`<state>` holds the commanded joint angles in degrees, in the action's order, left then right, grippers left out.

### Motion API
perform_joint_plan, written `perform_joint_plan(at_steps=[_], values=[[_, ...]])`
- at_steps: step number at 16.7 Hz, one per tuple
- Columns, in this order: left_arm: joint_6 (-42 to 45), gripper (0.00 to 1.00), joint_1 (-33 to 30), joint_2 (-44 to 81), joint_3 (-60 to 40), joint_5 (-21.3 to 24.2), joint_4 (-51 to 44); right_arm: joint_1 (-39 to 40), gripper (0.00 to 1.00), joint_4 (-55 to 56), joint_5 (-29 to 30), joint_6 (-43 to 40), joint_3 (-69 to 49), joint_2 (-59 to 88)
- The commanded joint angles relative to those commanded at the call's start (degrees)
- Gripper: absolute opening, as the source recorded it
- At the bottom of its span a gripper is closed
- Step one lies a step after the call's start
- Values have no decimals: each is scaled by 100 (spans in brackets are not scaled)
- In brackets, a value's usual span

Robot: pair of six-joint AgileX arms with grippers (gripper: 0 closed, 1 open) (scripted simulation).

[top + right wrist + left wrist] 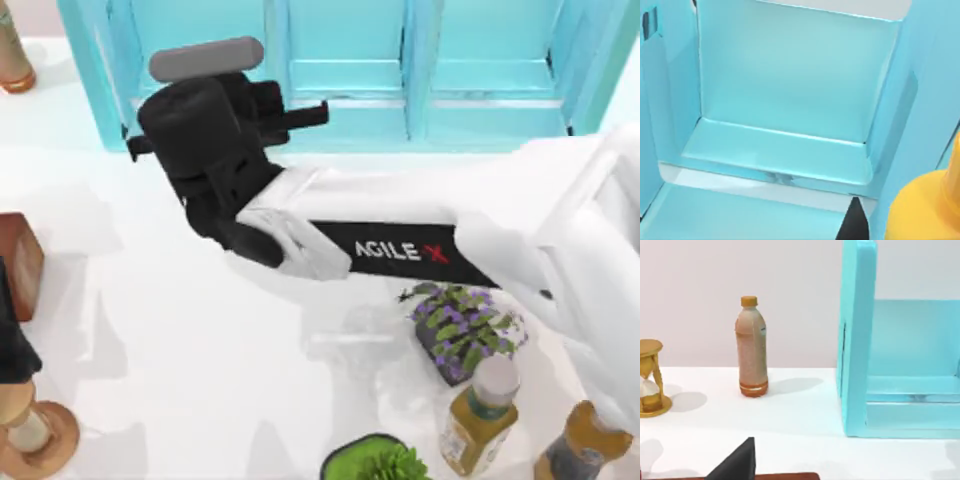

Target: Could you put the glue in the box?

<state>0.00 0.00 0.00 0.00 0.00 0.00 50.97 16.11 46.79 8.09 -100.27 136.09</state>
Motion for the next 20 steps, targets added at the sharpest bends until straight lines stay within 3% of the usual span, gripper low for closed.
perform_joint_plan(at_steps=[7, 14, 20], values=[[0, 100, 0, 0, 0, 0, 0, -1733, 0, -1734, -2771, -2930, 16, -1674], [0, 100, 0, 0, 0, 0, 0, -4728, 0, -4186, -6269, -7065, 392, -2969], [0, 100, 0, 0, 0, 0, 0, -7477, 0, -6622, -9079, -10725, 1350, -3019]])
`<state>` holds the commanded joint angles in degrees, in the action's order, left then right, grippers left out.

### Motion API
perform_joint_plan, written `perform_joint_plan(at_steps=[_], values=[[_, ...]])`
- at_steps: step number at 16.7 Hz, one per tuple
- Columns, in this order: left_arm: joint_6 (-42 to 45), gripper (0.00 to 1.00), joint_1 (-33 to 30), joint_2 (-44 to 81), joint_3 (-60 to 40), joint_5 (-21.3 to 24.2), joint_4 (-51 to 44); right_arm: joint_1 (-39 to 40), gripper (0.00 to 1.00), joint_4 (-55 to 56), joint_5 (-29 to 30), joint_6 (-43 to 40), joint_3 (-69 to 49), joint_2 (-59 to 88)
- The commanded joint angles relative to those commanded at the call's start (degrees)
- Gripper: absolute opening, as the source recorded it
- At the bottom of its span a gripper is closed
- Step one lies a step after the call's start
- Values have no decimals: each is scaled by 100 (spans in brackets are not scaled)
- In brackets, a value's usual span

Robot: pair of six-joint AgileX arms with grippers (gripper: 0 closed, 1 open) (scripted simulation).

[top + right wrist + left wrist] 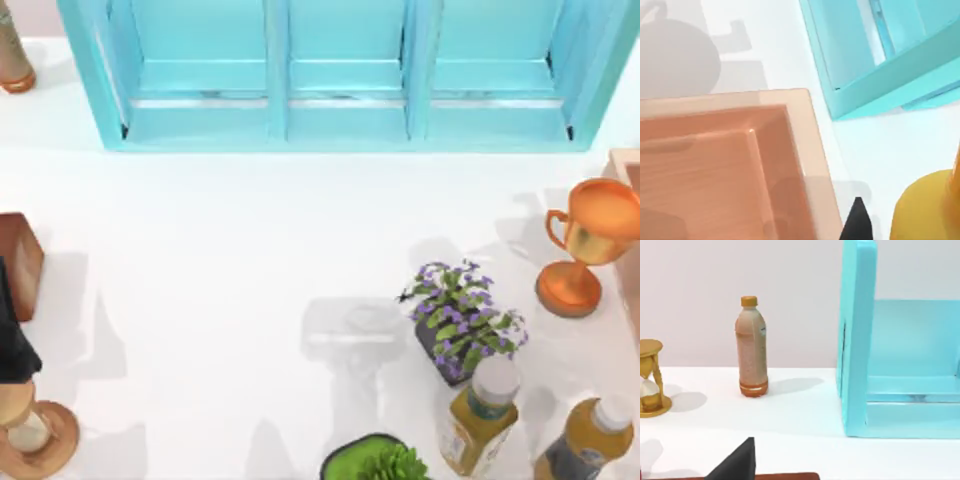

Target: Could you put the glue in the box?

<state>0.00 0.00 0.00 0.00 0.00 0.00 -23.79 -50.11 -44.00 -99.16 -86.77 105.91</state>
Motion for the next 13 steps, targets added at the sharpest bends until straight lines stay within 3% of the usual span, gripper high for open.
perform_joint_plan(at_steps=[7, 10, 13], values=[[0, 100, 0, 0, 0, 0, 0, -2492, 0, -2584, -2407, -3052, 1481, 863], [0, 100, 0, 0, 0, 0, 0, -3069, 0, -3254, -2955, -3678, 1930, 1209], [0, 100, 0, 0, 0, 0, 0, -3235, 0, -3453, -3111, -3847, 2071, 1322]])
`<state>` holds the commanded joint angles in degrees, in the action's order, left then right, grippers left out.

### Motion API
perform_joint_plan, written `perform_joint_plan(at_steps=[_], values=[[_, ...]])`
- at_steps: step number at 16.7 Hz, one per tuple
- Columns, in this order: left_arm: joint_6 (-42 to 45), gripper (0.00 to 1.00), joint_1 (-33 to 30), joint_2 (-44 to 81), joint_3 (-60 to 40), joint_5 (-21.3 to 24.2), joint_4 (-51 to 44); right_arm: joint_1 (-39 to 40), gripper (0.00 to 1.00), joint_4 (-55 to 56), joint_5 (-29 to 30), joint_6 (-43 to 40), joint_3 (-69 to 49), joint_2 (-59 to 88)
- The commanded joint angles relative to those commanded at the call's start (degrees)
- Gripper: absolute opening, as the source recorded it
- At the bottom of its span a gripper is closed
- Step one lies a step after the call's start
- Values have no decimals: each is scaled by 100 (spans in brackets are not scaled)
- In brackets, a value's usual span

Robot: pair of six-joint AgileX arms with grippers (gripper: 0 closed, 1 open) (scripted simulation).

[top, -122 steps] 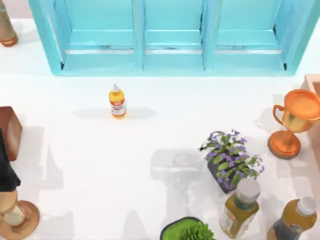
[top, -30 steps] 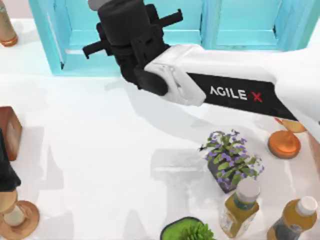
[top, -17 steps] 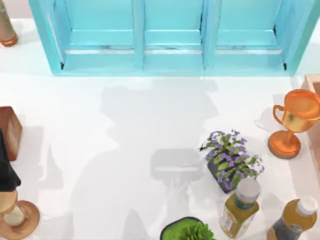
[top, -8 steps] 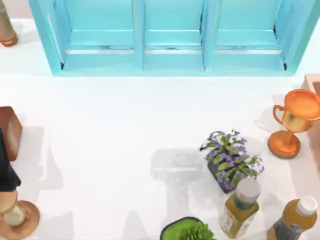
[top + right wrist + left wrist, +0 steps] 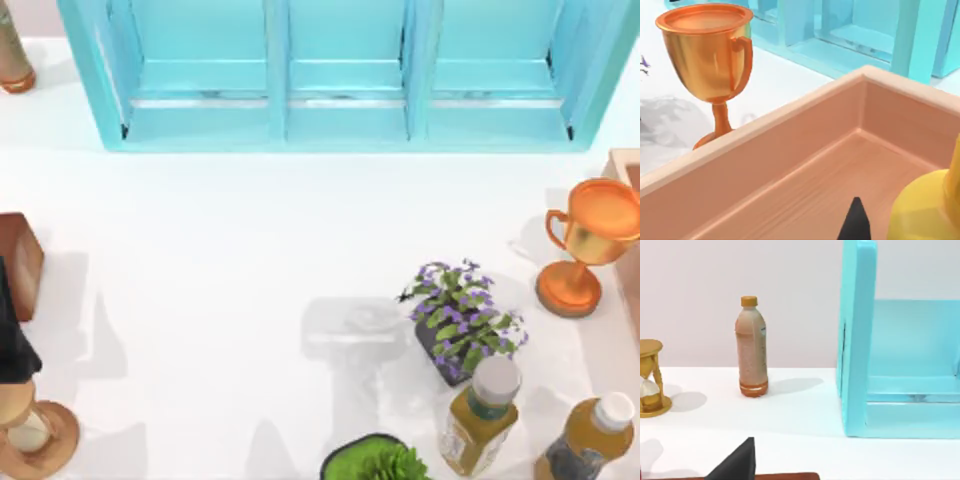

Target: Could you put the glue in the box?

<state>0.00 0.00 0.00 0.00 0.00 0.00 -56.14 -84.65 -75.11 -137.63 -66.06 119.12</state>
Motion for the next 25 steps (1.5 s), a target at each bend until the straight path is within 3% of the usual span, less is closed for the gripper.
perform_joint_plan(at_steps=[9, 25], values=[[0, 100, 0, 0, 0, 0, 0, 150, 0, 539, 4, 474, 129, -129], [0, 100, 0, 0, 0, 0, 0, 1088, 0, 5744, -428, 5029, 1532, -931]])
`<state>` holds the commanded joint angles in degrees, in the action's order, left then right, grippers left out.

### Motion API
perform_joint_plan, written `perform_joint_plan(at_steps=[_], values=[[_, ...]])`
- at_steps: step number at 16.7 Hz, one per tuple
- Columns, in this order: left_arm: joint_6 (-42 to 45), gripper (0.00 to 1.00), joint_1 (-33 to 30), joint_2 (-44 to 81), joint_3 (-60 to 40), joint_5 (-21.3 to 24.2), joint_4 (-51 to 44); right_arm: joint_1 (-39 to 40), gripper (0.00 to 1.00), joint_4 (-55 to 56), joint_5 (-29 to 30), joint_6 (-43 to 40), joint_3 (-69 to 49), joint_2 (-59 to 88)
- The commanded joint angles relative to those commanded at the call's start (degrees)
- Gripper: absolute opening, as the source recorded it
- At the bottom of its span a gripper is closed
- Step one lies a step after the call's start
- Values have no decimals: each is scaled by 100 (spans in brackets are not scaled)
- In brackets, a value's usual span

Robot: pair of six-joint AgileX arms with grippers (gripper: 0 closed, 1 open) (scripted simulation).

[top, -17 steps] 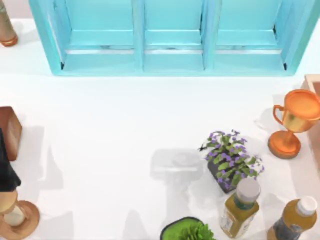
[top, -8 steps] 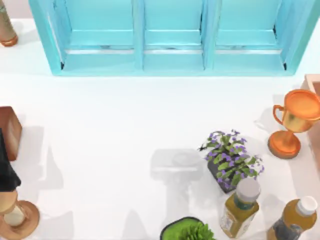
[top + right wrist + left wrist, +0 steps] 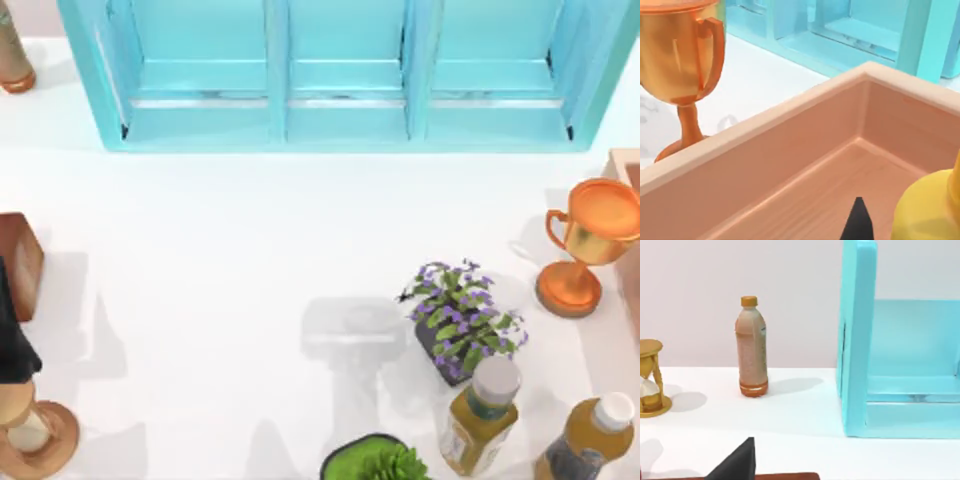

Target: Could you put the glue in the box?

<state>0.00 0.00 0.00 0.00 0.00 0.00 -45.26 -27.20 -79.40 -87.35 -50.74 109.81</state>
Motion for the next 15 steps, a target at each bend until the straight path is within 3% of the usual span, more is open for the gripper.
perform_joint_plan(at_steps=[8, 15], values=[[0, 100, 0, 0, 0, 0, 0, 62, 0, 330, -37, 403, 162, -11], [0, 100, 0, 0, 0, 0, 0, 62, 53, 330, -37, 403, 162, -11]])
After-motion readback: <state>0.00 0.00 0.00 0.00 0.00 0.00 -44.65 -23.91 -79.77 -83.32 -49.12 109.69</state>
